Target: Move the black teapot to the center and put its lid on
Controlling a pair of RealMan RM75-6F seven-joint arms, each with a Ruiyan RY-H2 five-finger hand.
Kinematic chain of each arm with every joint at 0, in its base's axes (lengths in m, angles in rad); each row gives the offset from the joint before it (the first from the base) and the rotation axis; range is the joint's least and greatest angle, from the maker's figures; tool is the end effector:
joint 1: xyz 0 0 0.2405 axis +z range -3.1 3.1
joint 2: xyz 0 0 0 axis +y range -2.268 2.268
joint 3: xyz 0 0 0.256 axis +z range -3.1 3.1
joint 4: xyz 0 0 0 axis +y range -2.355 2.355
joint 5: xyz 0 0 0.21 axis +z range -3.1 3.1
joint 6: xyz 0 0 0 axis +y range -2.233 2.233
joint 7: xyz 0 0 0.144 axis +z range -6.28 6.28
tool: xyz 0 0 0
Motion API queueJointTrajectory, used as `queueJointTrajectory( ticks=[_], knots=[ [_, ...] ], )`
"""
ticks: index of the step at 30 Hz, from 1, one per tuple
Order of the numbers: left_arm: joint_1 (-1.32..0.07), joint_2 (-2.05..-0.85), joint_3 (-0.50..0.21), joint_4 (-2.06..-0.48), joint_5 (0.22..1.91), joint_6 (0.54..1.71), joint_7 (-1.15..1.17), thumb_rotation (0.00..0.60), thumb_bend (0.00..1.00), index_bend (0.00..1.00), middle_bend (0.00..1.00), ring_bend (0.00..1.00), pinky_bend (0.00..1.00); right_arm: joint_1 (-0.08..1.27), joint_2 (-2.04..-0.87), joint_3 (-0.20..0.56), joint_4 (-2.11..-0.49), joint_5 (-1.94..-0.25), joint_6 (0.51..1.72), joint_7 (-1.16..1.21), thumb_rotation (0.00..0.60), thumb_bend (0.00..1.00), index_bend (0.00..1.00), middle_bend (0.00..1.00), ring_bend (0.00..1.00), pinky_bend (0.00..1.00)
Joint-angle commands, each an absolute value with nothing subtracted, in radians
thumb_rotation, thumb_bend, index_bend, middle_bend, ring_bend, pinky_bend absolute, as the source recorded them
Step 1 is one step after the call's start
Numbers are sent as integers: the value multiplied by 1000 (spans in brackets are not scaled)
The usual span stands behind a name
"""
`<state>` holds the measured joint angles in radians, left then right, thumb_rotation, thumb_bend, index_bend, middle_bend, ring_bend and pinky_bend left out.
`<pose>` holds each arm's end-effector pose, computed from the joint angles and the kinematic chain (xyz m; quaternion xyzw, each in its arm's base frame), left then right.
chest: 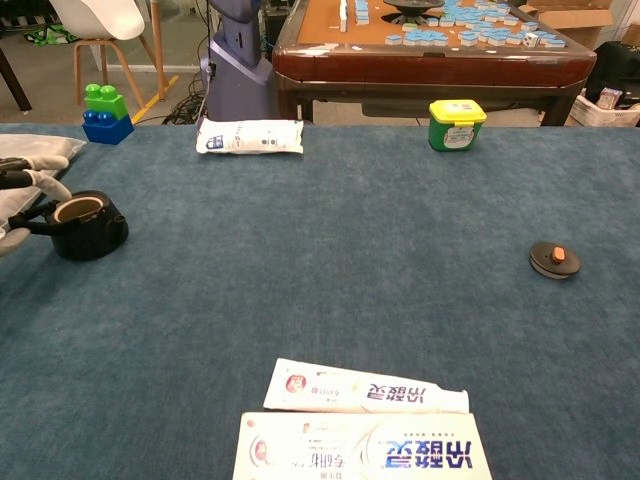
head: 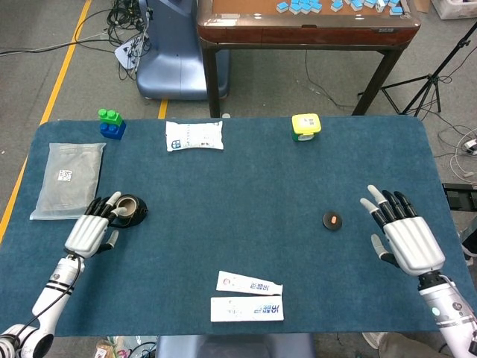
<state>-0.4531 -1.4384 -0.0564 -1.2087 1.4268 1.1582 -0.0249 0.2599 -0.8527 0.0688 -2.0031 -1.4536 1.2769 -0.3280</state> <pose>-0.2934 0.3031 0.0553 -0.6981 -0.3639 -0.3585 0.5018 -0.2242 -0.2177 0.1795 0.7050 -0.3182 0.3231 0.5453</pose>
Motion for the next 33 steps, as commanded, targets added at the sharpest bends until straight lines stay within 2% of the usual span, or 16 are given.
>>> queueJointTrajectory(
  ticks=[1, 33],
  knots=[
    [-448, -1470, -55, -1167, 1446, 1184, -28, 600, 500, 209, 0, 0, 0, 256, -848, 66, -2007, -1458, 1281, -326, 600, 515, 117, 0, 0, 0],
    [-415, -1547, -45, -1060, 1465, 1226, -43, 600, 510, 233, 0, 0, 0, 229, -837, 42, -2004, -1499, 1298, -299, 600, 515, 117, 0, 0, 0]
  ],
)
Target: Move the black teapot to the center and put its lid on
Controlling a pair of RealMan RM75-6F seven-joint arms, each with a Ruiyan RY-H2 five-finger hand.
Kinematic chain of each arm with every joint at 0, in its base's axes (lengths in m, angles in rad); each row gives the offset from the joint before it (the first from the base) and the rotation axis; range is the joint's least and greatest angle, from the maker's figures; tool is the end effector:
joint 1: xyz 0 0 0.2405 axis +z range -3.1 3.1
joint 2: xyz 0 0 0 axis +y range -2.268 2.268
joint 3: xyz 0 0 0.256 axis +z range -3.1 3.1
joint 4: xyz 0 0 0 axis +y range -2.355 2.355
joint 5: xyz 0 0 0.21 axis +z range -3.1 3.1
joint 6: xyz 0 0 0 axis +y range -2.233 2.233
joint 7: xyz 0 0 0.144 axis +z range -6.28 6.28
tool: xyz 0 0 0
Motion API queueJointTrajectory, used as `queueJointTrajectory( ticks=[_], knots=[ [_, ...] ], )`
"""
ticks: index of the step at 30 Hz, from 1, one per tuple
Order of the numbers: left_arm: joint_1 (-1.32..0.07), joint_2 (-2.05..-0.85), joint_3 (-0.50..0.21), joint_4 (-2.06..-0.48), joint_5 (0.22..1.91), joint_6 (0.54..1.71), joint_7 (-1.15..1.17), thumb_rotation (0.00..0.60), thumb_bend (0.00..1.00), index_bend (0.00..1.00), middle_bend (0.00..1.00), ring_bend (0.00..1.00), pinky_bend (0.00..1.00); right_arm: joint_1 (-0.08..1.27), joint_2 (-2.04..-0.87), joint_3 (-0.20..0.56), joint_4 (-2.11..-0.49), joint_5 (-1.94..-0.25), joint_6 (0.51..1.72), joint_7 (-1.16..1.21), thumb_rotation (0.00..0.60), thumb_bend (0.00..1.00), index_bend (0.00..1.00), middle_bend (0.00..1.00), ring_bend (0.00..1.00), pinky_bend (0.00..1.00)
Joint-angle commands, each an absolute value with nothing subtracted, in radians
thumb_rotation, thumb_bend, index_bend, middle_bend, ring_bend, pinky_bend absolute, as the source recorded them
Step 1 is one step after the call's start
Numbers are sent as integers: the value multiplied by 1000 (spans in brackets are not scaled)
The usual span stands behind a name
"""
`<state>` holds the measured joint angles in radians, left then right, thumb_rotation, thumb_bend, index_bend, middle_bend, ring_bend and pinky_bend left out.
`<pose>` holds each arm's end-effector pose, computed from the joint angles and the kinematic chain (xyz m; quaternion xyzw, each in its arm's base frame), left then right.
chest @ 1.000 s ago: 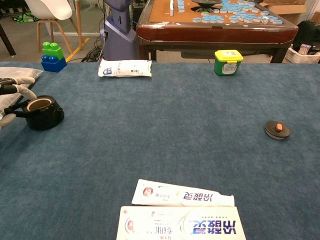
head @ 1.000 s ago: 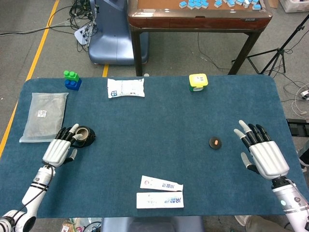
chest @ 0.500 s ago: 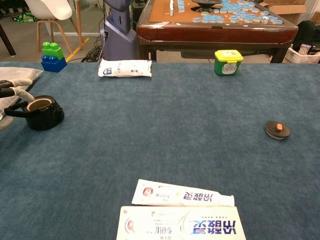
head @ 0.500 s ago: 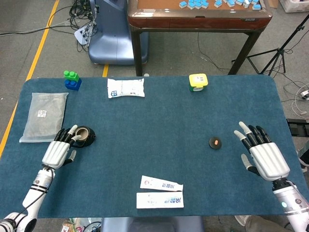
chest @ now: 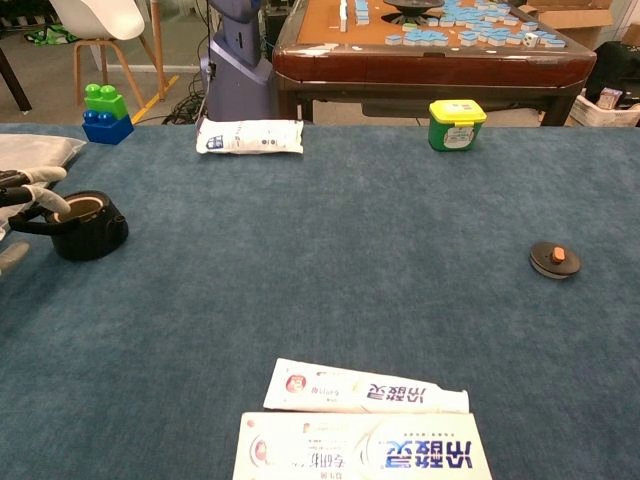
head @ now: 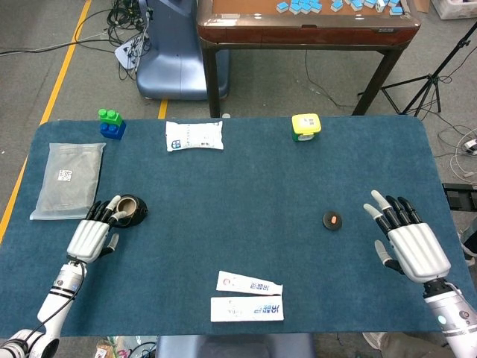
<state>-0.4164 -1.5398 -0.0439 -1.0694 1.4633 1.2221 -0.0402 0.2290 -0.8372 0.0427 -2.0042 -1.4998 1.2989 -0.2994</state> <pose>-0.3073 0.2935 0.0386 -0.6934 -0.3466 -0.3630 0.5169 -0.2284 -0.2052 0.1818 0.7060 -0.3231 0.3230 0.5411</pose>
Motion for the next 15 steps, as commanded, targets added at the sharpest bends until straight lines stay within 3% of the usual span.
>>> queueJointTrajectory(
  ticks=[1, 7, 15],
  knots=[
    [-415, -1554, -47, -1048, 1467, 1232, -46, 600, 511, 238, 0, 0, 0, 229, -837, 42, -2005, -1499, 1297, -298, 600, 515, 117, 0, 0, 0],
    [-409, -1614, -55, -950, 1488, 1288, -65, 600, 515, 283, 0, 0, 0, 226, -833, 41, -2013, -1496, 1295, -297, 600, 515, 117, 0, 0, 0],
    [-410, -1633, -46, -908, 1489, 1265, -98, 600, 515, 289, 0, 0, 0, 222, -831, 41, -2019, -1500, 1302, -297, 600, 516, 117, 0, 0, 0]
  ],
)
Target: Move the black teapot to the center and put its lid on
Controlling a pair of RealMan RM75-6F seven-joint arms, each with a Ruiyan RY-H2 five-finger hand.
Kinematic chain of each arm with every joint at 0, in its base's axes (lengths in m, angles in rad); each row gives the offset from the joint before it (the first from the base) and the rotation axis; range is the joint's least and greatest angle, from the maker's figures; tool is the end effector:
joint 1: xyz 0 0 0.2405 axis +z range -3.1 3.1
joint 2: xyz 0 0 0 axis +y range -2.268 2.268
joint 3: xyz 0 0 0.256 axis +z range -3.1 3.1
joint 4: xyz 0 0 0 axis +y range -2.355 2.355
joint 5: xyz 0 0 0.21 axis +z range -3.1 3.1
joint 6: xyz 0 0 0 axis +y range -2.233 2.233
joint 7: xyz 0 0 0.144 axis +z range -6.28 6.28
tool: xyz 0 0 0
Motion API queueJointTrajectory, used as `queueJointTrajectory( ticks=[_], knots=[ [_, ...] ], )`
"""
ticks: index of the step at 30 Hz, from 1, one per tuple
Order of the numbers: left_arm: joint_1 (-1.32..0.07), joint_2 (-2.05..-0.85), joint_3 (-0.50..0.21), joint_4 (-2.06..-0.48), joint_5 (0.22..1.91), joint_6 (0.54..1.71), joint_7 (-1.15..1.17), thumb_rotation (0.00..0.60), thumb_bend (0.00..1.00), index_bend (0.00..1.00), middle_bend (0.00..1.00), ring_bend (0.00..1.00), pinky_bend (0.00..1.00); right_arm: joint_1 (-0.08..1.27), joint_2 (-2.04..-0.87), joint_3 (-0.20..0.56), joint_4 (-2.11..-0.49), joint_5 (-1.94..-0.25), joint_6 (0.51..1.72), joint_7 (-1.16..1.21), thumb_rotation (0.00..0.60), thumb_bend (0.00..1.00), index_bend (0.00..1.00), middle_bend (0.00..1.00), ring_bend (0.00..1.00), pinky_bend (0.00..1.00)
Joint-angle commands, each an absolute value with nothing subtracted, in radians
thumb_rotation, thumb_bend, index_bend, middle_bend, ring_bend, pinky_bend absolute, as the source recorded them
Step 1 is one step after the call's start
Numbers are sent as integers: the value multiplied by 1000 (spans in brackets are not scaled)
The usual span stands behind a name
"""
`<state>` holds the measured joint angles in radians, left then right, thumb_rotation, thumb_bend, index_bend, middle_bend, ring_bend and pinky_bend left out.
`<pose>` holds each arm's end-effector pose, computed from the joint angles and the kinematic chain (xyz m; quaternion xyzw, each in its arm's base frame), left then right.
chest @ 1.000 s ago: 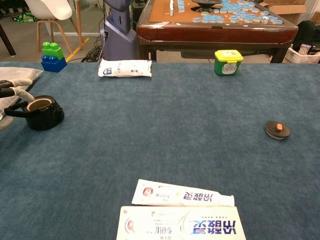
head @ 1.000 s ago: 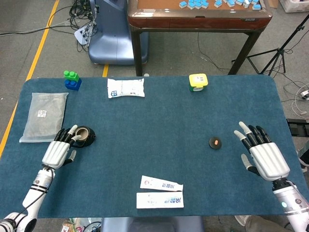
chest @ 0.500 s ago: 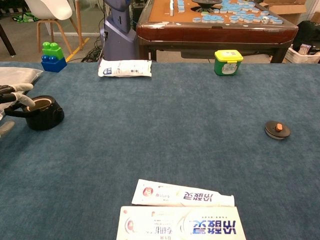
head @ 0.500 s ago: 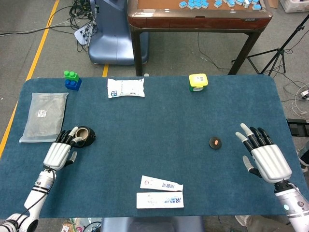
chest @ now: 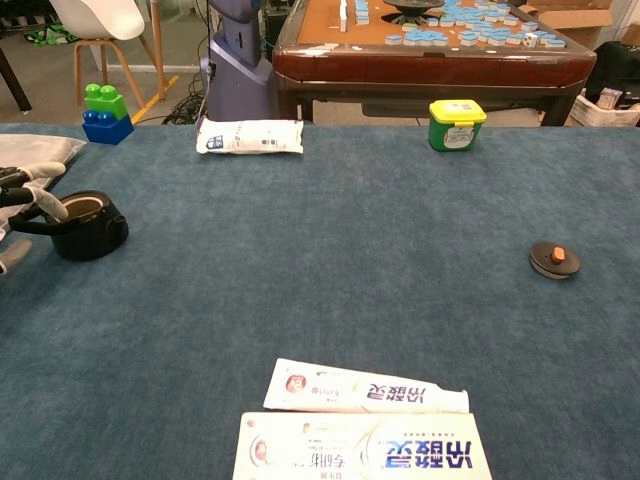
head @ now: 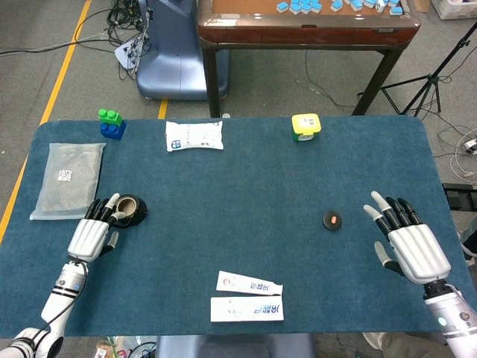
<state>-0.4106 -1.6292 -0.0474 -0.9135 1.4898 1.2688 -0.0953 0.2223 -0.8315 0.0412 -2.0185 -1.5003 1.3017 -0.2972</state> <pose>-0.3155 0.2966 0.0297 -0.6856 -0.3292 -0.3766 0.5289 -0.2268 -0.2027 0.1823 0.7036 -0.3284 0.3249 0.5400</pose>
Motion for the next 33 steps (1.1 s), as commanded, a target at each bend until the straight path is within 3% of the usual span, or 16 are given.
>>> queueJointTrajectory(
  ticks=[1, 9, 24, 33],
  knots=[
    [-411, -1636, -46, -904, 1489, 1263, -100, 600, 515, 289, 0, 0, 0, 222, -832, 41, -2018, -1501, 1301, -297, 600, 515, 117, 0, 0, 0],
    [-411, -1662, -51, -867, 1497, 1283, -118, 600, 516, 304, 0, 0, 0, 219, -833, 39, -2009, -1501, 1299, -284, 600, 515, 117, 0, 0, 0],
    [-425, -1746, -58, -741, 1510, 1304, -184, 600, 515, 428, 0, 0, 0, 206, -822, 34, -1998, -1510, 1309, -250, 600, 515, 117, 0, 0, 0],
    [-426, -1765, -75, -721, 1505, 1335, -186, 600, 515, 552, 0, 0, 0, 204, -825, 32, -1980, -1515, 1308, -228, 600, 516, 117, 0, 0, 0]
  ],
)
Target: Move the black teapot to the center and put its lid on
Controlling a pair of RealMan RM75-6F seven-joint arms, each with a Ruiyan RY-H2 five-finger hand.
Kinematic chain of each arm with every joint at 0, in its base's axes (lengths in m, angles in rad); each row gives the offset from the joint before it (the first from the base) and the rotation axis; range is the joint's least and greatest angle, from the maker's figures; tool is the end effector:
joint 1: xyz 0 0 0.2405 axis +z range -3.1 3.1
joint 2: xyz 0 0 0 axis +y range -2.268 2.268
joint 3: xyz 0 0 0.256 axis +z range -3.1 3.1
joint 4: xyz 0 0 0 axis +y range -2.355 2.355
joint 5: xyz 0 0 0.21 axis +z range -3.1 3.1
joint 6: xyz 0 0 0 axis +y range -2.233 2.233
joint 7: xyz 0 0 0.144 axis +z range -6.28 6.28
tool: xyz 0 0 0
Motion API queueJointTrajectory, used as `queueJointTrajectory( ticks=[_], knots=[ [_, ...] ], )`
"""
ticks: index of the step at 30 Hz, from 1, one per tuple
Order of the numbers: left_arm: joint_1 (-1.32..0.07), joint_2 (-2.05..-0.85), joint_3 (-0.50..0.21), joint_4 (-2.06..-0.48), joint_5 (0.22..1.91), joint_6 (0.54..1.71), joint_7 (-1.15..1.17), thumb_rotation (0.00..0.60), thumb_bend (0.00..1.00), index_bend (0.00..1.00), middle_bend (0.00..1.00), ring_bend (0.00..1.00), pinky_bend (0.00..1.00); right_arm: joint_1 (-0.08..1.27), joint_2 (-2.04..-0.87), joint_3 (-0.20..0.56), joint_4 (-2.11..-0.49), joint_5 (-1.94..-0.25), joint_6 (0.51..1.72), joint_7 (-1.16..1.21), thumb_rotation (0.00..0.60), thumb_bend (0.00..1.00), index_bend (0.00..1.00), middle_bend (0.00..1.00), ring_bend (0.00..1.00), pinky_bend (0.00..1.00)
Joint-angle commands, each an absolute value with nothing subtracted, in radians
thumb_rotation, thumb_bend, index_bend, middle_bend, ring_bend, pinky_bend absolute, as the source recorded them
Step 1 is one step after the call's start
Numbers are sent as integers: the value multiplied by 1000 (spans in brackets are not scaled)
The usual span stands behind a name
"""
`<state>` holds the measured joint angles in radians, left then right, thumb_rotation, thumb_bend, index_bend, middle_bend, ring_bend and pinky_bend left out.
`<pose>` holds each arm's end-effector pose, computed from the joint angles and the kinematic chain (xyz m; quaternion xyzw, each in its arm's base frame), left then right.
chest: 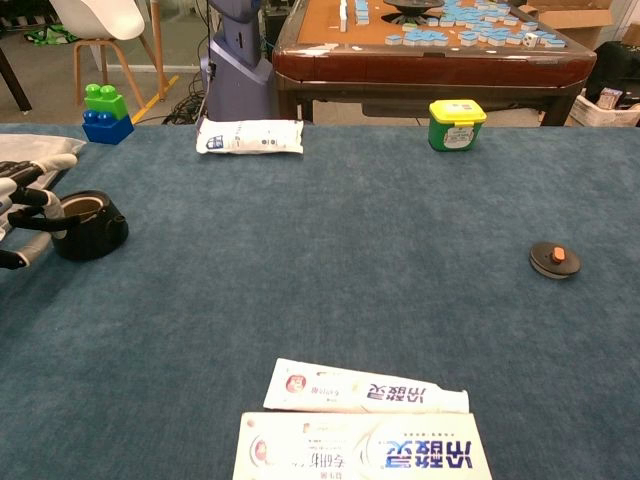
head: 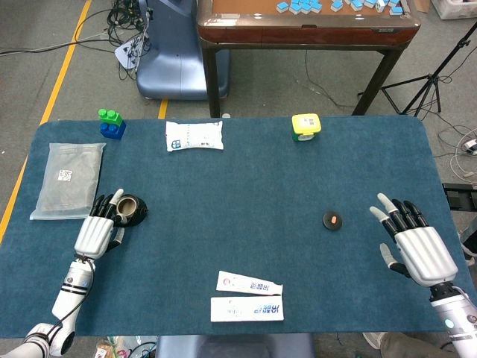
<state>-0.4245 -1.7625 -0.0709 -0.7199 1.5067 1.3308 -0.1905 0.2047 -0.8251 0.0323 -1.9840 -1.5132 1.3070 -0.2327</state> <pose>-0.3117 0.3057 0.0142 -0.6632 -0.3182 -0.4163 0.5345 -0.2379 -0.1986 0.1862 0.6966 -0.3427 0.3255 0.5398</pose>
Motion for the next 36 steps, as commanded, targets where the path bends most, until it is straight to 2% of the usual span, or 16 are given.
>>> queueJointTrajectory(
  ticks=[1, 11, 17, 26, 36],
  knots=[
    [-426, -1765, -74, -722, 1505, 1334, -187, 600, 515, 569, 0, 0, 0, 203, -825, 32, -1978, -1517, 1310, -225, 600, 516, 117, 0, 0, 0],
    [-431, -1749, -80, -758, 1494, 1318, -149, 600, 511, 676, 0, 0, 0, 195, -824, 31, -1956, -1526, 1321, -190, 600, 517, 117, 0, 0, 0],
    [-432, -1696, -76, -833, 1492, 1304, -74, 600, 511, 693, 0, 0, 0, 194, -833, 31, -1927, -1528, 1319, -159, 600, 516, 117, 0, 0, 0],
    [-438, -1561, -69, -1053, 1476, 1246, 19, 600, 511, 688, 0, 0, 0, 197, -847, 31, -1886, -1536, 1315, -116, 600, 517, 117, 0, 0, 0],
    [-475, -1430, -96, -1283, 1433, 1165, 126, 600, 511, 680, 0, 0, 0, 206, -855, 32, -1872, -1544, 1303, -104, 600, 517, 117, 0, 0, 0]
  ],
)
